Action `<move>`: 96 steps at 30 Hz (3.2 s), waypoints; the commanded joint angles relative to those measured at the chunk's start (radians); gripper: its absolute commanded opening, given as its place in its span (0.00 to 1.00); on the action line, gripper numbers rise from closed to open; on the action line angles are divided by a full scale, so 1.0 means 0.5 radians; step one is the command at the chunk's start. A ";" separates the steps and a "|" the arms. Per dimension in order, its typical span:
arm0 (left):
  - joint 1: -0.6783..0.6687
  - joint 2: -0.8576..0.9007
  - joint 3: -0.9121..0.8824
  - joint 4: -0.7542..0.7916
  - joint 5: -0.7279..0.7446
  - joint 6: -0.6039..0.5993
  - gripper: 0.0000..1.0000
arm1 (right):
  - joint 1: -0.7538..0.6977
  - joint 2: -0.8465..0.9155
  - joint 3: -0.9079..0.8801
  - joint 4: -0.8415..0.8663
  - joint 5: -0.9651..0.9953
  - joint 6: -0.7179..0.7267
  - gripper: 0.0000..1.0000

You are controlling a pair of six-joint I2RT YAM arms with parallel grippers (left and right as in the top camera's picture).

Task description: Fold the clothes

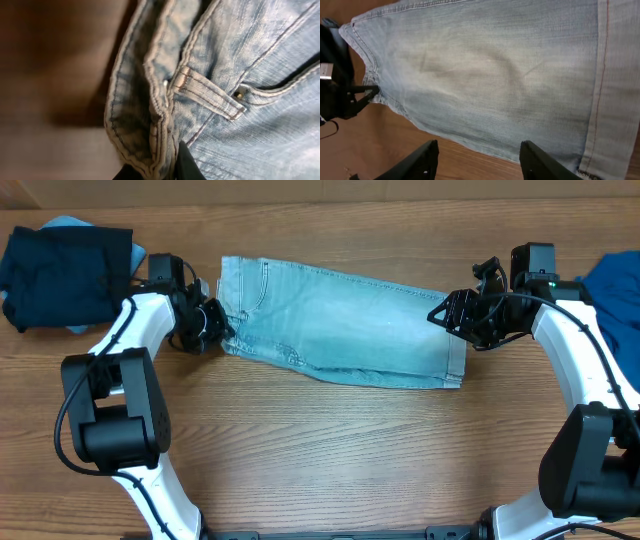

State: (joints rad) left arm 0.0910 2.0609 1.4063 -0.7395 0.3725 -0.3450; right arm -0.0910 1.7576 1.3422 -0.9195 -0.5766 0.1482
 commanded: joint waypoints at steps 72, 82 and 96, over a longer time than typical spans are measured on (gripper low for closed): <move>-0.107 -1.704 0.034 -0.665 -0.301 0.212 0.48 | -0.446 -0.066 -1.328 1.033 -0.506 0.432 0.93; -0.107 -1.704 0.034 -0.668 -0.285 0.209 0.47 | -0.445 0.067 -1.328 1.343 -0.631 0.431 0.82; -0.107 -1.705 0.034 -0.658 -0.223 0.188 0.47 | -0.450 0.051 -1.272 1.463 -0.589 0.425 0.04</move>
State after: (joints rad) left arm 0.0444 1.2118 1.4117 -1.0725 0.2428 -0.2550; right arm -0.3138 1.7836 0.6853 -0.1932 -0.8570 0.3676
